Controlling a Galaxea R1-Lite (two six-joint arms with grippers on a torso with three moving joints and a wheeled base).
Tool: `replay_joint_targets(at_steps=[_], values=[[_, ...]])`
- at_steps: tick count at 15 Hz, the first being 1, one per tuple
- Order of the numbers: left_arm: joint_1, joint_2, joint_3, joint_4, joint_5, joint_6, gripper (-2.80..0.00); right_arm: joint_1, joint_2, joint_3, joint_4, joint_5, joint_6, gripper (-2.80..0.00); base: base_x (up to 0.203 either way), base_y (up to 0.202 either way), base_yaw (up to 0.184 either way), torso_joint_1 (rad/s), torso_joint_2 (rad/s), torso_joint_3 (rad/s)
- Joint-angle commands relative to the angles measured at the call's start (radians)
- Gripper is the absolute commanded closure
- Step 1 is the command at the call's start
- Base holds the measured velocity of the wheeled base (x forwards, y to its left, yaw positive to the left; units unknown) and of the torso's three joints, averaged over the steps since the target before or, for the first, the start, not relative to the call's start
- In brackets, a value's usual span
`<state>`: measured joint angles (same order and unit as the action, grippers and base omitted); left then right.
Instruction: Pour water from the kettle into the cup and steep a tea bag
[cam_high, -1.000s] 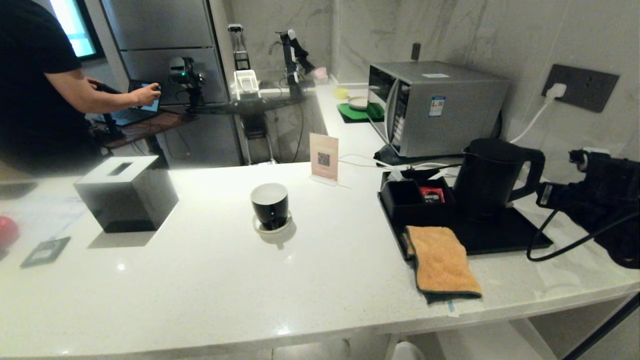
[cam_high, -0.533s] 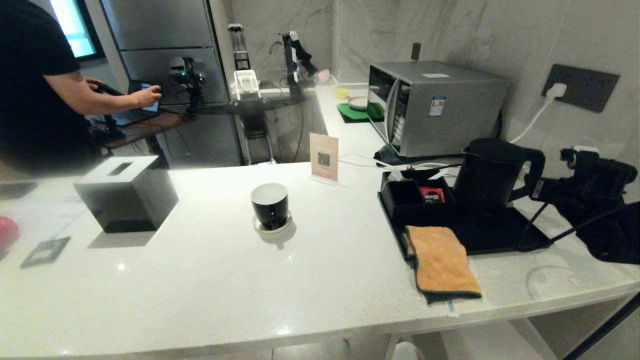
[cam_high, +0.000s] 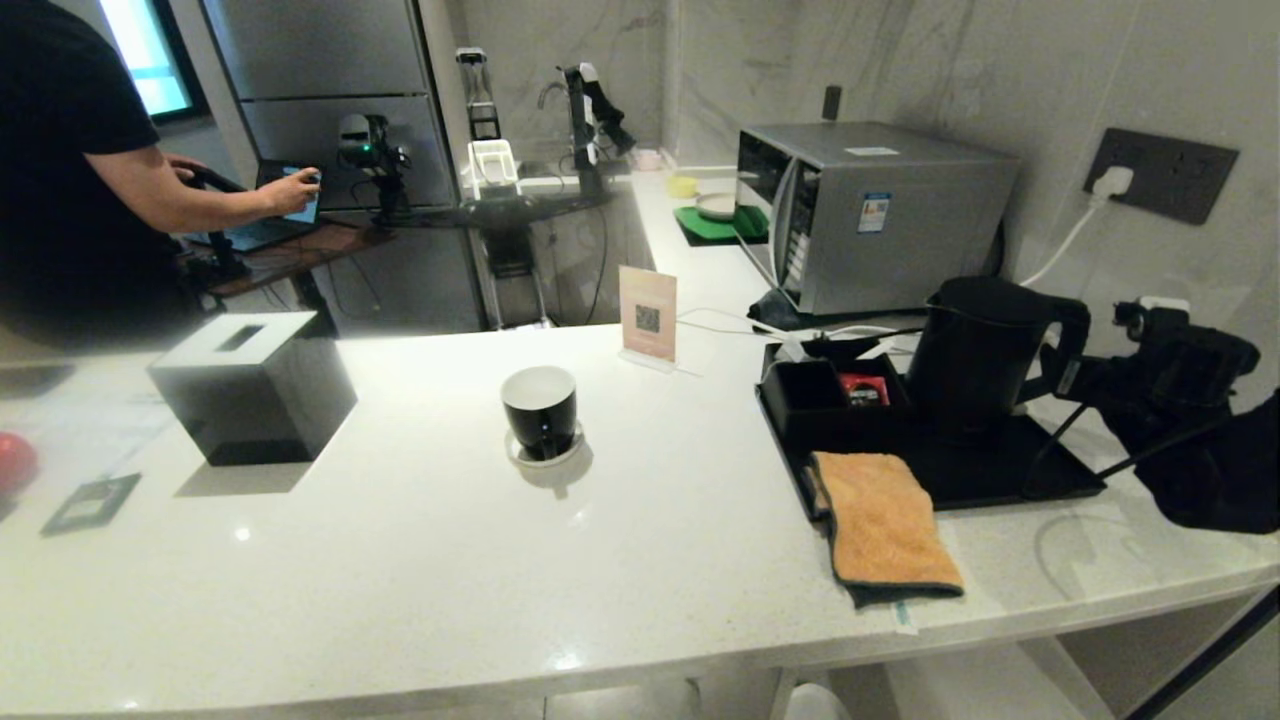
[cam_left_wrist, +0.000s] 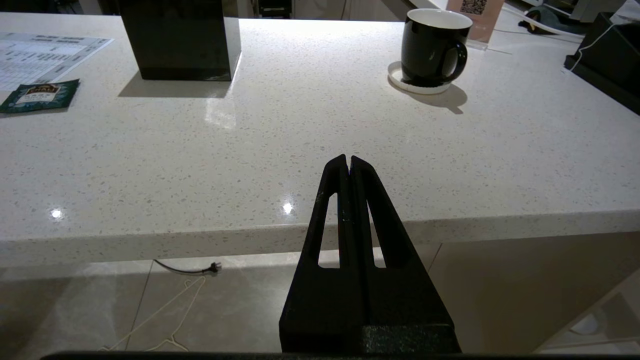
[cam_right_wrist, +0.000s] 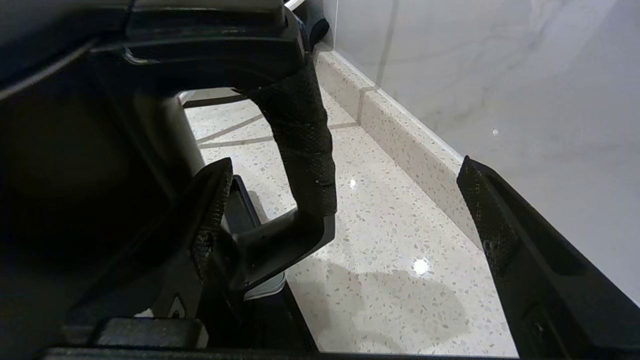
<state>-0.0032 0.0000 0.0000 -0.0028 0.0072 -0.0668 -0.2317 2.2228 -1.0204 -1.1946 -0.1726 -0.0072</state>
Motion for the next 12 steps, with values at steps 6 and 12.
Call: replay_joint_targets(at_steps=[6,12], values=[[0.0,0.001,0.0,0.0,0.0,-0.001,0.0,-0.025,0.024,-0.068,-0.015,-0.001,0.001,-2.8,0.0,0.0,0.0,0.0,0.0,0.0],[0.0,0.002,0.0,0.0,0.0,-0.001,0.0,-0.034,0.055,-0.119,-0.016,-0.001,0.007,-2.8,0.0,0.0,0.0,0.0,0.0,0.0]])
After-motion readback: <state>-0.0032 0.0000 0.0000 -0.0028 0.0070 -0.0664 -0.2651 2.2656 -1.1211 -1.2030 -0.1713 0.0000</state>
